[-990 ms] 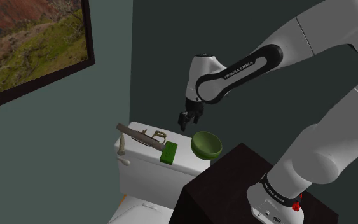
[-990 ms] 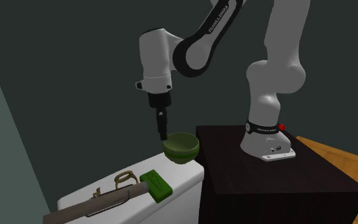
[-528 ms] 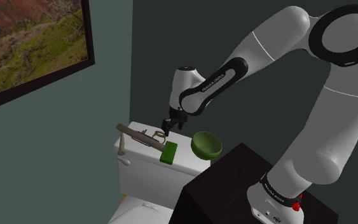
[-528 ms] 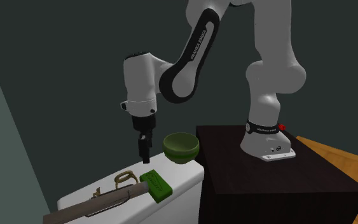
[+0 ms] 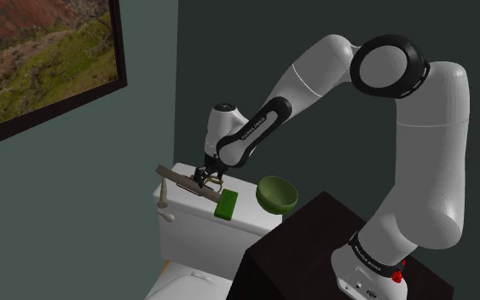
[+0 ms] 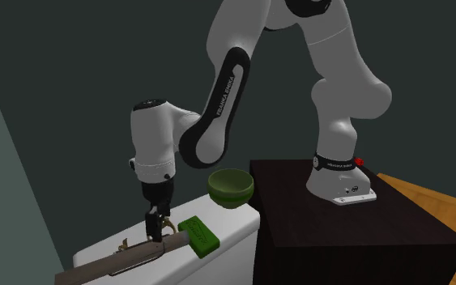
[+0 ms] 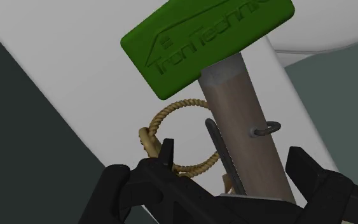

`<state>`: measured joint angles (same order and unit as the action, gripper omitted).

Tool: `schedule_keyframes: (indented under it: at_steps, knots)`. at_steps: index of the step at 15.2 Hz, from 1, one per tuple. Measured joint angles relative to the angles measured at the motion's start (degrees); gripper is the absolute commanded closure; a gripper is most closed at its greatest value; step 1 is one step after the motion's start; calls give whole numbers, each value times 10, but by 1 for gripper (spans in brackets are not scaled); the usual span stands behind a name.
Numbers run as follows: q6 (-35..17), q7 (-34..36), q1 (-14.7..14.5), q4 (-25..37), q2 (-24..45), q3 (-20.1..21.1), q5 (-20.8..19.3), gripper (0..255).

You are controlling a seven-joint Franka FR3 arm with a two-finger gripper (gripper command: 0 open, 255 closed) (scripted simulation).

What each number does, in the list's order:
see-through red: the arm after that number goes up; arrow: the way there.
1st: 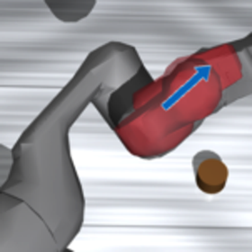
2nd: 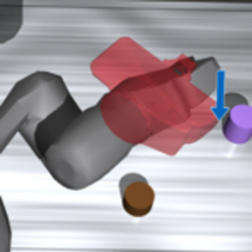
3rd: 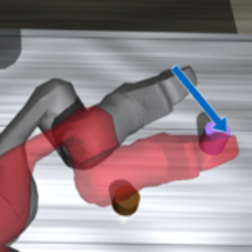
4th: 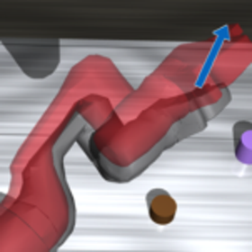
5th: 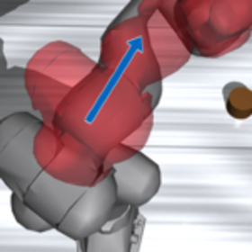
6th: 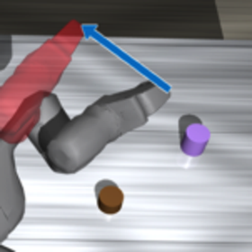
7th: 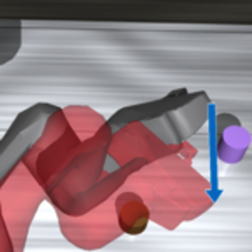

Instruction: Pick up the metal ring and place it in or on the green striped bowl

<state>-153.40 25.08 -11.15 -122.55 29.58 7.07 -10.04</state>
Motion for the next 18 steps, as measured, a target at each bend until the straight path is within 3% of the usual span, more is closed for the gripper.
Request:
schedule_keyframes:
  at_steps: [8, 15, 16, 18]
  knots:
    - [-37, 17, -18, 41, 66, -13, -13, 0]
    - [-46, 16, -19, 43, 71, -9, -15, 0]
    - [-43, 17, -20, 46, 73, -10, -14, 255]
    - [-41, 17, -19, 45, 67, -9, -14, 255]
